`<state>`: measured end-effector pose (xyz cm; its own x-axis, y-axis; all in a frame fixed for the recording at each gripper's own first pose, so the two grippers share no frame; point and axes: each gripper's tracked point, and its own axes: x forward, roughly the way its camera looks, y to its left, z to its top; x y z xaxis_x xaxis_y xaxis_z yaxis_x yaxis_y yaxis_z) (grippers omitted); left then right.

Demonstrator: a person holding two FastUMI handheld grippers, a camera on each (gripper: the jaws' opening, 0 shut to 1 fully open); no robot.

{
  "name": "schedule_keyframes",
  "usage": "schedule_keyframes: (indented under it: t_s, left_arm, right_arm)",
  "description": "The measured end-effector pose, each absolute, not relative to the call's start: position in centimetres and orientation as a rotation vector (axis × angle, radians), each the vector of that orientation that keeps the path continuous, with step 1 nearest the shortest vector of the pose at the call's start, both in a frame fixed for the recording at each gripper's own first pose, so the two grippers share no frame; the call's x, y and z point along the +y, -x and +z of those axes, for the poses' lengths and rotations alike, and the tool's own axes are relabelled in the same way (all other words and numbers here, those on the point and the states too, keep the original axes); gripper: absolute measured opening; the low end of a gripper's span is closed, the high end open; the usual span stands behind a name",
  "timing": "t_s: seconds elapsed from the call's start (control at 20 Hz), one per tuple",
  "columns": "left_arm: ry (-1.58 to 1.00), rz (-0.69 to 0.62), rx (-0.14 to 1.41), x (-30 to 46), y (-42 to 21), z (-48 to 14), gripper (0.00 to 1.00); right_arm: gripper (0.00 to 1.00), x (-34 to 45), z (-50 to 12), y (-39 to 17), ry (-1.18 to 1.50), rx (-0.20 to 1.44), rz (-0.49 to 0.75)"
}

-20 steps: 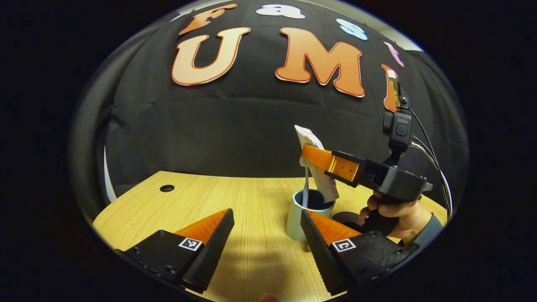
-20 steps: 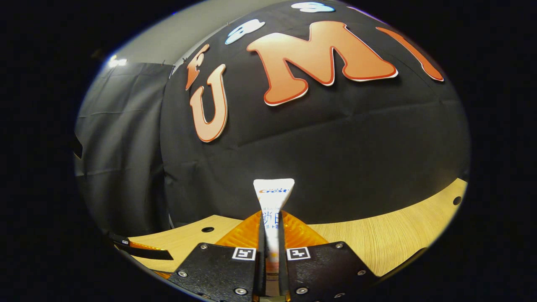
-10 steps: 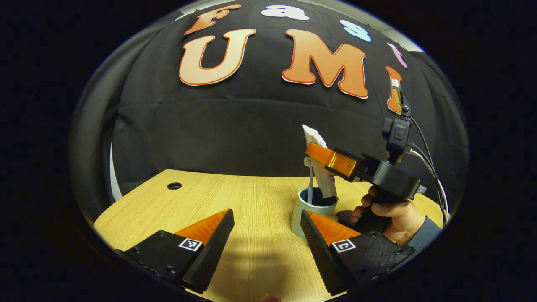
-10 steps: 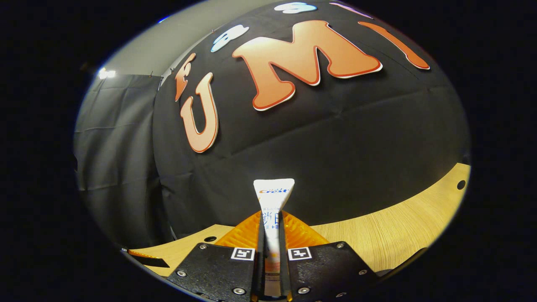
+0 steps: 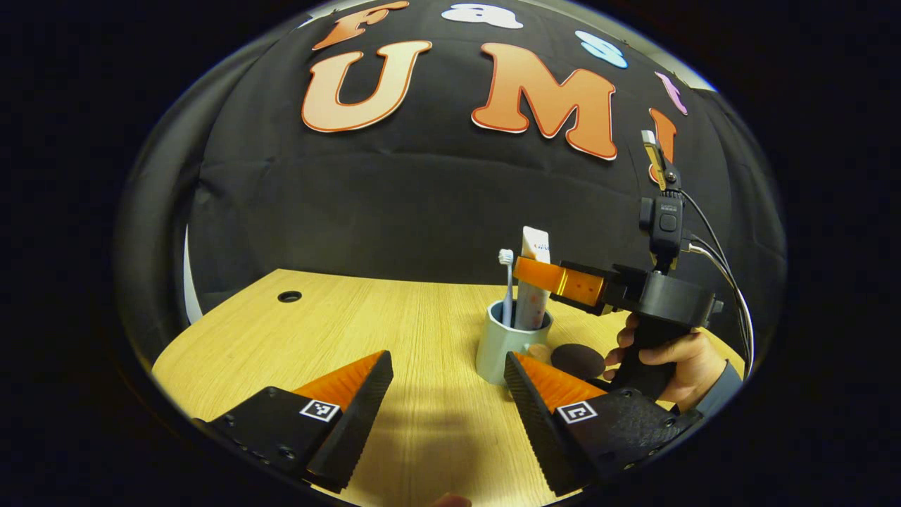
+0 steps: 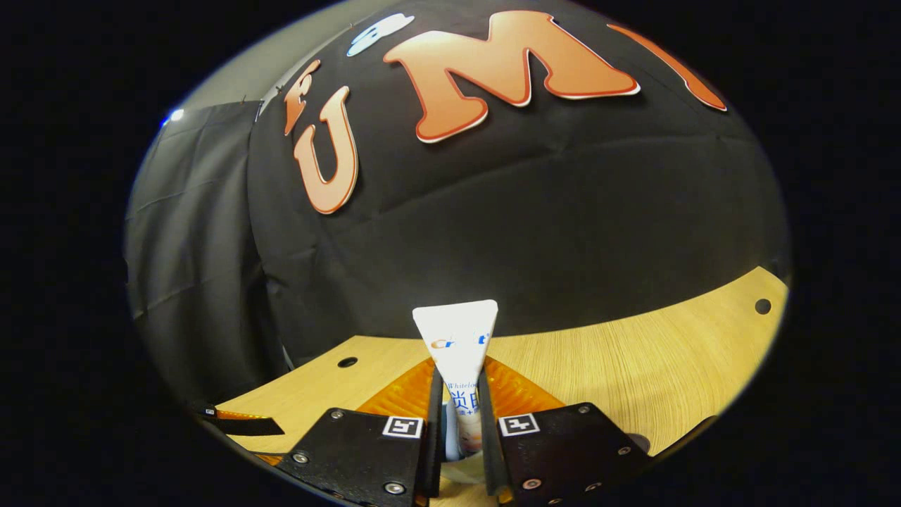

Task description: Put the toothbrush and toothpaste on the desktop into the cup, then pick up the cup and place it on the coaster on the desktop.

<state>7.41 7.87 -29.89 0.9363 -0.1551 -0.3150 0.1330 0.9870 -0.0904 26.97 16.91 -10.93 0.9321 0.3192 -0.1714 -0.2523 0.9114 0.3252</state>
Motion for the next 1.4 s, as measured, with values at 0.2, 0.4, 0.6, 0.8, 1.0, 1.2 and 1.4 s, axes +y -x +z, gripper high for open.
schedule_keyframes:
  t_s: [0.2, 0.4, 0.6, 0.8, 1.0, 1.2, 1.4]
  left_arm:
    - [0.055, -0.135, 0.368, 7.3, -6.8, -29.9, 0.96]
    - [0.025, -0.130, 0.384, 5.9, -6.9, -28.5, 0.95]
    - [0.024, -0.132, 0.403, 4.1, -7.4, -27.6, 0.95]
    - [0.046, -0.186, 0.469, 1.4, -8.6, -26.9, 0.95]
    - [-0.005, -0.211, 0.562, -0.3, -10.0, -26.5, 0.95]
    - [-0.049, -0.224, 0.666, -2.1, -11.0, -26.8, 0.95]
    - [-0.101, -0.204, 0.762, -3.2, -12.2, -28.3, 0.96]
  right_arm:
    - [0.35, 16.4, -11.8, -25.3, -0.287, 0.296, 0.298]
    - [0.53, 15.5, -9.3, -23.0, -0.236, 0.261, 0.325]
    - [0.75, 12.2, -5.3, -20.0, -0.173, 0.187, 0.310]
    - [0.87, 7.9, -1.9, -17.0, -0.142, 0.134, 0.266]
    - [0.91, 3.6, 0.6, -13.3, -0.106, 0.083, 0.216]
    - [0.92, 0.2, 2.7, -9.8, -0.071, 0.050, 0.177]
    - [0.92, -1.6, 4.7, -6.4, -0.015, 0.008, 0.171]
